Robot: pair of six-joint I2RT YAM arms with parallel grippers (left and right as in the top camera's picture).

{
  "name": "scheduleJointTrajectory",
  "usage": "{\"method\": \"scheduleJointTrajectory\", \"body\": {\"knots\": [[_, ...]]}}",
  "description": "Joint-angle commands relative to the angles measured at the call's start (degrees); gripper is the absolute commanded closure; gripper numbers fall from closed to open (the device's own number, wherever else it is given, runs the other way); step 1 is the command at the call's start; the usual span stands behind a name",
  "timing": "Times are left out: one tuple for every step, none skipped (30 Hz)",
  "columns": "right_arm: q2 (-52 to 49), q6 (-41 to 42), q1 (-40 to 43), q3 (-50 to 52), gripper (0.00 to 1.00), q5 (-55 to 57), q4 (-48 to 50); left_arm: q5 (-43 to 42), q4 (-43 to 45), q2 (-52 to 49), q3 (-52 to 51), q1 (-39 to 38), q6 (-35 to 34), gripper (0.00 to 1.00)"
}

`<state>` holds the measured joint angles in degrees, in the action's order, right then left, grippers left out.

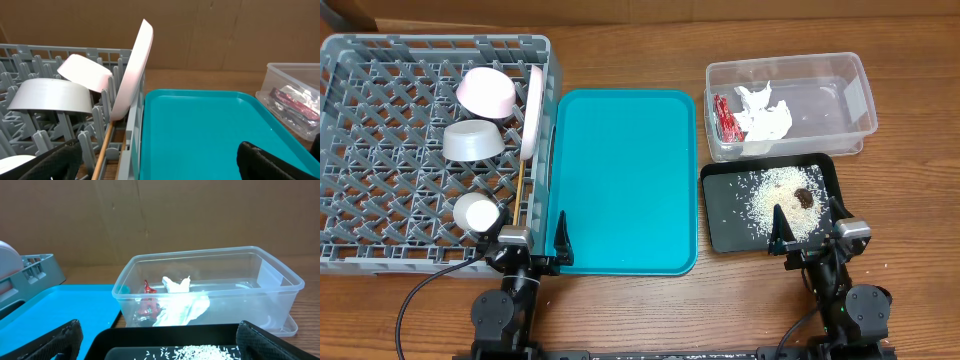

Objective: Sort waste into correct bins and load items into the dishwasher

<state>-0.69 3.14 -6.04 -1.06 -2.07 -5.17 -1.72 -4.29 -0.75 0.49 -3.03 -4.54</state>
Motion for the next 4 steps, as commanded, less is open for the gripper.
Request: {"method": "scheduleJointTrajectory", "body": {"knots": [[0.5, -0.2, 0.2, 0.6, 0.00, 0.7, 0.4, -0.8, 0.0, 0.5, -0.2, -0.5, 0.0, 0.00], [0.5, -0.2, 0.2, 0.6, 0.00, 0.7, 0.4, -0.8, 0.0, 0.5, -0.2, -0.5, 0.0, 0.00], [0.5, -0.2, 0.2, 0.6, 0.00, 0.7, 0.4, -0.9, 0.0, 0.5, -0.2, -0.5, 0.0, 0.00], [0.5, -0.2, 0.2, 0.6, 0.00, 0.7, 0.4, -0.9, 0.0, 0.5, -0.2, -0.5, 0.0, 0.00]]}}
